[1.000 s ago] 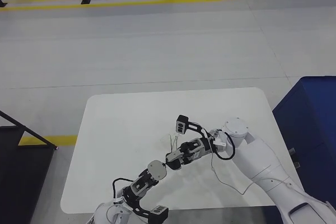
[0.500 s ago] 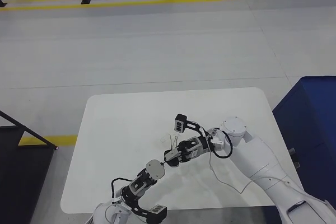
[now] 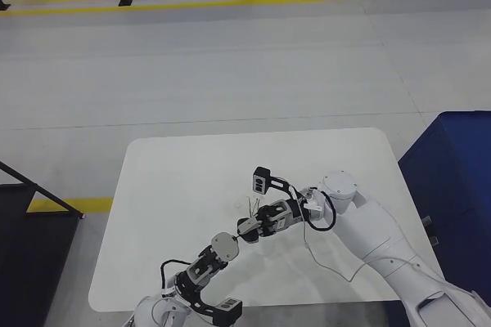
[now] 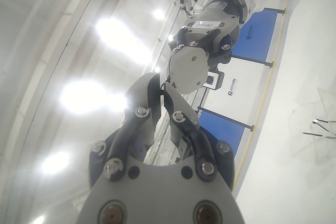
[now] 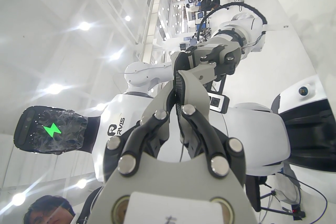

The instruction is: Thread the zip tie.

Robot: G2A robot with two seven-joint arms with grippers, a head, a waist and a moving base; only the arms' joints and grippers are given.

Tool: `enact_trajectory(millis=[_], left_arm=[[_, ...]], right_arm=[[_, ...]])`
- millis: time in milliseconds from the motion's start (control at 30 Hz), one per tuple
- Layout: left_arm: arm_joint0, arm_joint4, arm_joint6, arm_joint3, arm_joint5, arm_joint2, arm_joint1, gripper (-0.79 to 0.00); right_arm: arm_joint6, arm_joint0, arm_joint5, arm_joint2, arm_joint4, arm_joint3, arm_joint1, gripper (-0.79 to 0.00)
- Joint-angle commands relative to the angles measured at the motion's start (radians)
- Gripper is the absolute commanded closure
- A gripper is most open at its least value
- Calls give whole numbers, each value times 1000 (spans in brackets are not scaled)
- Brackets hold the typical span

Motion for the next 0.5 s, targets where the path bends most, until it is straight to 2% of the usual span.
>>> enact_trajectory(millis=[0,200,467], left_arm=[[1,-7,-3,-4,6,-1,1,-785],[15,-46,21,-21,44,-18,8,-785],[21,-88,40,-22,31,-23,12,-785]], right_arm=[[-3,-1,-2,2,2,1,-1,0],[-10,4,-5,20,13,15,-1,0],[-5,-3,12,40,37,17,2,0]])
